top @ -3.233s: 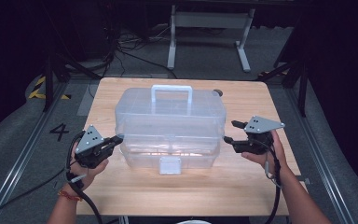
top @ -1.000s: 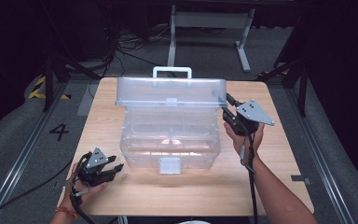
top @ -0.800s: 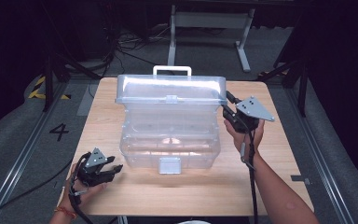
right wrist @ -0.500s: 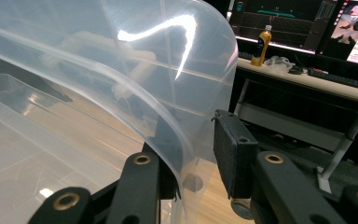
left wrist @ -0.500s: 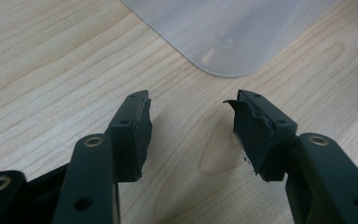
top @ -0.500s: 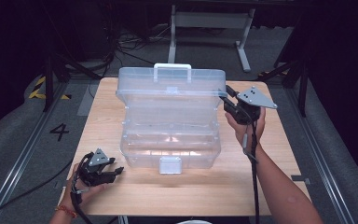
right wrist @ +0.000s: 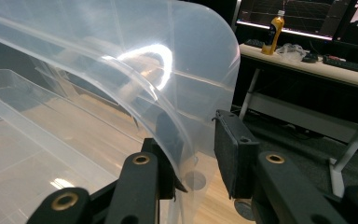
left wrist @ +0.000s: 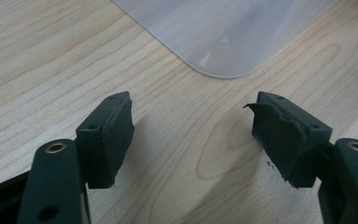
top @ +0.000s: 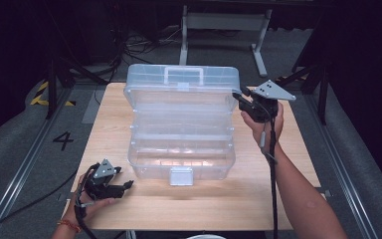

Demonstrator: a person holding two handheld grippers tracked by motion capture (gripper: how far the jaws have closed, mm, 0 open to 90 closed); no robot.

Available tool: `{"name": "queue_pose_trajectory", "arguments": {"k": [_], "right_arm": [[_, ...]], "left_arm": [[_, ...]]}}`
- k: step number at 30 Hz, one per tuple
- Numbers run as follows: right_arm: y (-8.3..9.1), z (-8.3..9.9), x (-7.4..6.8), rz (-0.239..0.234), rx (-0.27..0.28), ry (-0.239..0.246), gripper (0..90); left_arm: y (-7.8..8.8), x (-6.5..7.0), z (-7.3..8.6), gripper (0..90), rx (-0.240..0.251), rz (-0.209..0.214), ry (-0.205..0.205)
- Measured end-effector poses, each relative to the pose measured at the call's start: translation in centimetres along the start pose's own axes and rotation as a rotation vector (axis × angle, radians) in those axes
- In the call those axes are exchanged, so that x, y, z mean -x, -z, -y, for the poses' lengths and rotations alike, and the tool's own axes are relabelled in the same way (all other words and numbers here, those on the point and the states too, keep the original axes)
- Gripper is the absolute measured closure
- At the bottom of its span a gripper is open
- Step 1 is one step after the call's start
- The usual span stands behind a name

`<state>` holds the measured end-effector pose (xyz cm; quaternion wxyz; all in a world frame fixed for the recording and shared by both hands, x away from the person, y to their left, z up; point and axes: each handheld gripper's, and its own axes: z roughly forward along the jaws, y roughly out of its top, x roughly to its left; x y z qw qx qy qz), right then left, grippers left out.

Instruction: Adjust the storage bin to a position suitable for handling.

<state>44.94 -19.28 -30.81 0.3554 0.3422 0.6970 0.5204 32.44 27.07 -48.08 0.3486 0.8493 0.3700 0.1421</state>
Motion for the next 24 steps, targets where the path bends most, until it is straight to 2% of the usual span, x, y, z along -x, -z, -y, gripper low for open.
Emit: {"name": "queue_pose_trajectory", "arguments": {"k": [6,14,24], "right_arm": [[-0.6,-0.2,0.3,0.006,0.004,-0.012,71.0],[-0.9,-0.5,0.2,0.029,-0.007,-0.003,71.4],[-1.6,-0.9,0.5,0.043,-0.02,-0.022,72.4]], "left_arm": [[0.0,0.0,0.0,28.5,-0.003,0.0,0.001],[0.0,0.0,0.0,28.3,-0.004,0.001,0.002],[0.0,-0.1,-0.1,28.0,-0.006,-0.002,-0.005]]}}
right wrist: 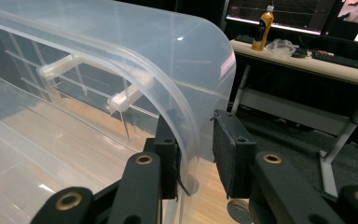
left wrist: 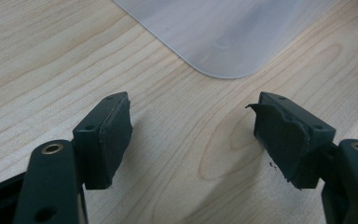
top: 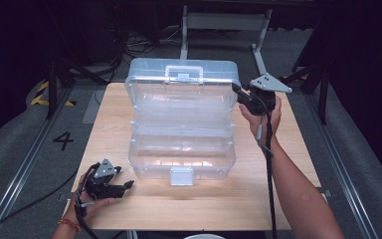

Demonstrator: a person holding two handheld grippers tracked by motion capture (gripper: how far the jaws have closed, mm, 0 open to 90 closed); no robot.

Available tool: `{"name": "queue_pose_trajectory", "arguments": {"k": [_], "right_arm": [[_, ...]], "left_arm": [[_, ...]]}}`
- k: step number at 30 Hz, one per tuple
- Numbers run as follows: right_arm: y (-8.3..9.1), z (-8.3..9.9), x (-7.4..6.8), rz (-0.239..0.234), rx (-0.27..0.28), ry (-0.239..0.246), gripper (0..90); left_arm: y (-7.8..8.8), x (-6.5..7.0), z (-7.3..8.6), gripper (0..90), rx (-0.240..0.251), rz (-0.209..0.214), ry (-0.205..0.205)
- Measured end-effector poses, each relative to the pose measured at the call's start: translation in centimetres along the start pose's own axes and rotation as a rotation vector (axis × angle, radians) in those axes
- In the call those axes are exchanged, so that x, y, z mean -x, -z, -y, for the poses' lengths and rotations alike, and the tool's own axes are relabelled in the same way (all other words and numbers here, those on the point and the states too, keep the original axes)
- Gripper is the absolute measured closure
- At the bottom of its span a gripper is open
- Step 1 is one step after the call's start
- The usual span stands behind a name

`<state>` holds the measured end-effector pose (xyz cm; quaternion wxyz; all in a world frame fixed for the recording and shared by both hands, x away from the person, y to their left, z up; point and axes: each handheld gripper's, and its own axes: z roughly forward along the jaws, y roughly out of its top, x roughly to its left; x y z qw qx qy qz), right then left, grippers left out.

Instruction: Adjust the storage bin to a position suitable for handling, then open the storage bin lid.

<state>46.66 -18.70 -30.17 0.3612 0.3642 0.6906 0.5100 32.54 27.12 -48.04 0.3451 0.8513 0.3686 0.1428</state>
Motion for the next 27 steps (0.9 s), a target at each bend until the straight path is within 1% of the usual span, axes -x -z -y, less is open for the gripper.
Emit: {"name": "queue_pose_trajectory", "arguments": {"k": [5,7,8,9,10,12,16,18,21,25,27], "right_arm": [[-0.3,-0.2,0.2,0.007,0.0,-0.006,74.4],[-0.3,-0.4,0.3,0.011,0.013,-0.011,78.1],[-0.3,-0.7,0.4,0.021,0.014,-0.005,82.3],[-0.3,-0.7,0.4,0.021,0.014,-0.005,82.3],[-0.4,-0.8,0.4,0.028,0.011,0.012,83.1],[-0.7,-0.9,0.5,0.04,0.002,0.028,83.6],[-1.4,-1.2,0.8,0.044,-0.005,0.033,84.5],[-2.1,-1.4,1.1,0.047,-0.013,0.034,84.6],[-2.4,-1.5,1.2,0.048,-0.017,0.035,84.6],[-3.1,-1.5,1.7,0.038,-0.027,0.019,84.5],[-3.3,-1.6,1.8,0.038,-0.032,0.019,84.5]], "left_arm": [[0.0,0.0,0.0,28.0,0.003,-0.001,-0.005],[0.0,0.0,0.0,28.0,0.003,-0.001,-0.005],[0.0,0.0,0.0,27.9,0.003,-0.001,-0.005],[0.0,0.0,0.0,27.9,0.003,-0.002,-0.005],[0.0,0.0,0.0,27.9,0.002,-0.002,-0.004],[0.0,0.0,0.0,27.9,0.003,0.0,0.003],[0.0,0.0,0.0,27.9,0.001,-0.002,0.0],[-0.1,0.0,0.0,27.5,0.007,0.001,-0.002],[-0.1,0.0,0.0,27.3,0.006,-0.001,-0.003],[-0.1,-0.1,-0.1,27.1,0.004,0.0,-0.008],[-0.1,-0.1,-0.1,27.1,0.005,0.0,-0.007]]}}
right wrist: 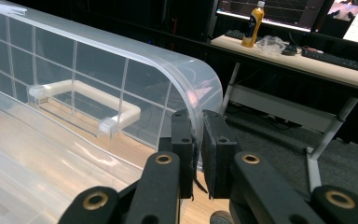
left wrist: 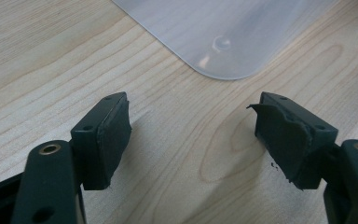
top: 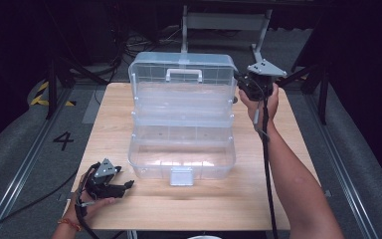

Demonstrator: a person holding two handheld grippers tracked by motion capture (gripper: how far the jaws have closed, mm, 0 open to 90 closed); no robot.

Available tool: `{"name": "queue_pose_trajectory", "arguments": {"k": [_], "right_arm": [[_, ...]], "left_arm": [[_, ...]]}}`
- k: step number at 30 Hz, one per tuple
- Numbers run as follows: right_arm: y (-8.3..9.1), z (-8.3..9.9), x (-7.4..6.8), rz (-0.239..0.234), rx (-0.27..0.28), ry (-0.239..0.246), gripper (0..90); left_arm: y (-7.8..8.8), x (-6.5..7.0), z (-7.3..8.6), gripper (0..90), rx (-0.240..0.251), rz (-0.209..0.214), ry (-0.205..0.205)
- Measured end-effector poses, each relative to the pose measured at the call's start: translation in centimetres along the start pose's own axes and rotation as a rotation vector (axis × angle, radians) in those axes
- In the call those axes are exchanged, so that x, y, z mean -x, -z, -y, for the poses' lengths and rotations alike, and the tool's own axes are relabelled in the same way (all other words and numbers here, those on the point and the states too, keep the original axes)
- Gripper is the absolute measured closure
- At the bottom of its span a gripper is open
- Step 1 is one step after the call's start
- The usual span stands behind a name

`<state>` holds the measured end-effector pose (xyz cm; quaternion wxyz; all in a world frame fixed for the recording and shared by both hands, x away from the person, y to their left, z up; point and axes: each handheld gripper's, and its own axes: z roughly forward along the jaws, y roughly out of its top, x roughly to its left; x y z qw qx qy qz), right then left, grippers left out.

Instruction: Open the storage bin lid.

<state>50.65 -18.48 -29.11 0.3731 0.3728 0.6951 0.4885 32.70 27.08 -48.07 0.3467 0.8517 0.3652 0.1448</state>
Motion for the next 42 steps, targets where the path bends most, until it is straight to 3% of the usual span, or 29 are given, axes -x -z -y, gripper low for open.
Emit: {"name": "queue_pose_trajectory", "arguments": {"k": [42], "right_arm": [[-5.3,0.1,2.2,-0.021,-0.095,-0.029,83.3]], "left_arm": [[0.0,0.0,0.0,26.9,0.005,-0.004,0.004]]}}
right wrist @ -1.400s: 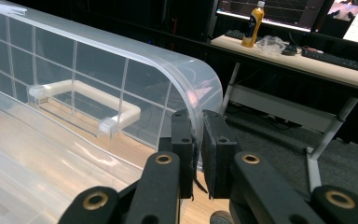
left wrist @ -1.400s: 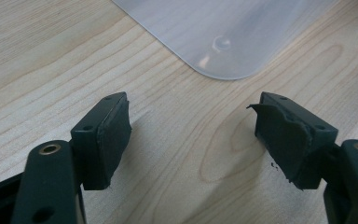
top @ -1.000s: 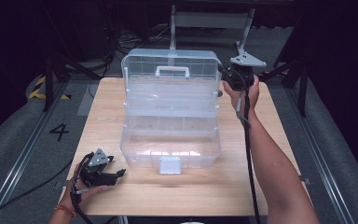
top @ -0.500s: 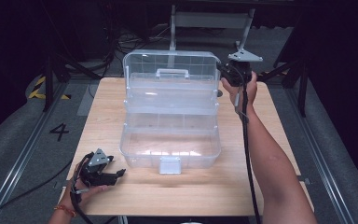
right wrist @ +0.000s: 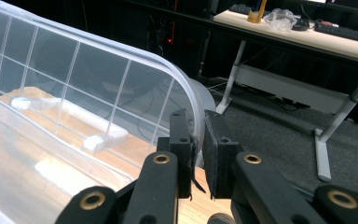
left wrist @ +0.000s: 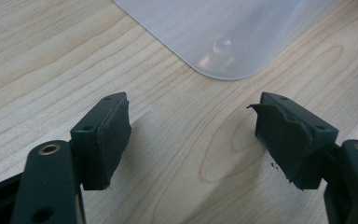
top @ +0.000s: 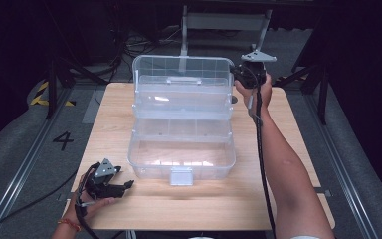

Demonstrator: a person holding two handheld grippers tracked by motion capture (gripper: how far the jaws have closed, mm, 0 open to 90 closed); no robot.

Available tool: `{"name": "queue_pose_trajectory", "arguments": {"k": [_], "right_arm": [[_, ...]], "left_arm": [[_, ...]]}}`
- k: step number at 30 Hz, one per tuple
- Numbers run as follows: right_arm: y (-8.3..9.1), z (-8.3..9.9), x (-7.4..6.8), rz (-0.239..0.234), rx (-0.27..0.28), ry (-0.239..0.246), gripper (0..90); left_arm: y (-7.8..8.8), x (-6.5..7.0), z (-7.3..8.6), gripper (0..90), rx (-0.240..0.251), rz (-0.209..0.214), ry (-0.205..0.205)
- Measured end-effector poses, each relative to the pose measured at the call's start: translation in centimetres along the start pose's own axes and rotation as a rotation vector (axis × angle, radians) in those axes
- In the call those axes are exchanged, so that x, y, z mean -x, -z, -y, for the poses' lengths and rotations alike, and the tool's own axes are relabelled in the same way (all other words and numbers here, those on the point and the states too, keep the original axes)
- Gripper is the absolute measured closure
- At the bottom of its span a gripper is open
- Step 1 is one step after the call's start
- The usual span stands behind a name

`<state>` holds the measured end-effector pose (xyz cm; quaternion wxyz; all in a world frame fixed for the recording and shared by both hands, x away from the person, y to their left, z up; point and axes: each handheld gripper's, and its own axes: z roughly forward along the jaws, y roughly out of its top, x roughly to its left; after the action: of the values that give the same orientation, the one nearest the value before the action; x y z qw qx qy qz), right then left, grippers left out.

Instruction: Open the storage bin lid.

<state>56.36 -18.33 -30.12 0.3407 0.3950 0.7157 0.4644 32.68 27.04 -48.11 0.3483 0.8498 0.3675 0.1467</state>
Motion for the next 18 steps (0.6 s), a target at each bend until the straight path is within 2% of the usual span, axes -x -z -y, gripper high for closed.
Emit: {"name": "queue_pose_trajectory", "arguments": {"k": [7,18], "right_arm": [[-0.9,0.2,0.5,-0.015,-0.008,-0.016,82.9],[-2.1,0.3,0.8,-0.007,-0.04,0.005,82.4]], "left_arm": [[0.0,0.0,0.0,26.9,0.0,0.0,0.0],[0.0,0.0,0.0,26.9,-0.004,0.002,-0.001]]}}
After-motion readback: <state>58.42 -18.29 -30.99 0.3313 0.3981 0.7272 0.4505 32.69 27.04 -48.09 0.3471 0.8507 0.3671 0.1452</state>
